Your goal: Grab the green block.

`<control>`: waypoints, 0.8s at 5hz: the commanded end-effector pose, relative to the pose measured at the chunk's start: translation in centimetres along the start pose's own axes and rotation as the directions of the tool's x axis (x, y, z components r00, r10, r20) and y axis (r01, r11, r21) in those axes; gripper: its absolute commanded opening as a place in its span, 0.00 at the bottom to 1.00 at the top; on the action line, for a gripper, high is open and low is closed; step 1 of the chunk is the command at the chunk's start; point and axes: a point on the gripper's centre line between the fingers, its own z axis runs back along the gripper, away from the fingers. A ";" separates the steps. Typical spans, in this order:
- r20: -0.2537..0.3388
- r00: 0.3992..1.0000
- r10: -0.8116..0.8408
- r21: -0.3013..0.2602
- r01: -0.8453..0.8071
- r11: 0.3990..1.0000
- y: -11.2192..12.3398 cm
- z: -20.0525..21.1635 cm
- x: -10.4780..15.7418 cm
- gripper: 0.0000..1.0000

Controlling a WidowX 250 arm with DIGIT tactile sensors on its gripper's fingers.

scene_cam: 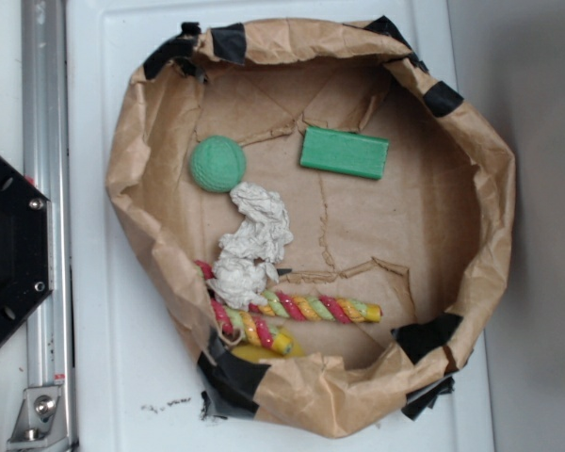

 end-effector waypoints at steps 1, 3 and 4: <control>0.000 1.000 0.000 0.000 0.000 1.000 0.0 0.0 0.0 1.00; 0.010 0.994 -0.105 0.225 0.100 0.969 4.7 -8.0 6.9 1.00; 0.060 0.984 -0.165 0.157 0.154 0.976 4.7 -10.1 9.5 1.00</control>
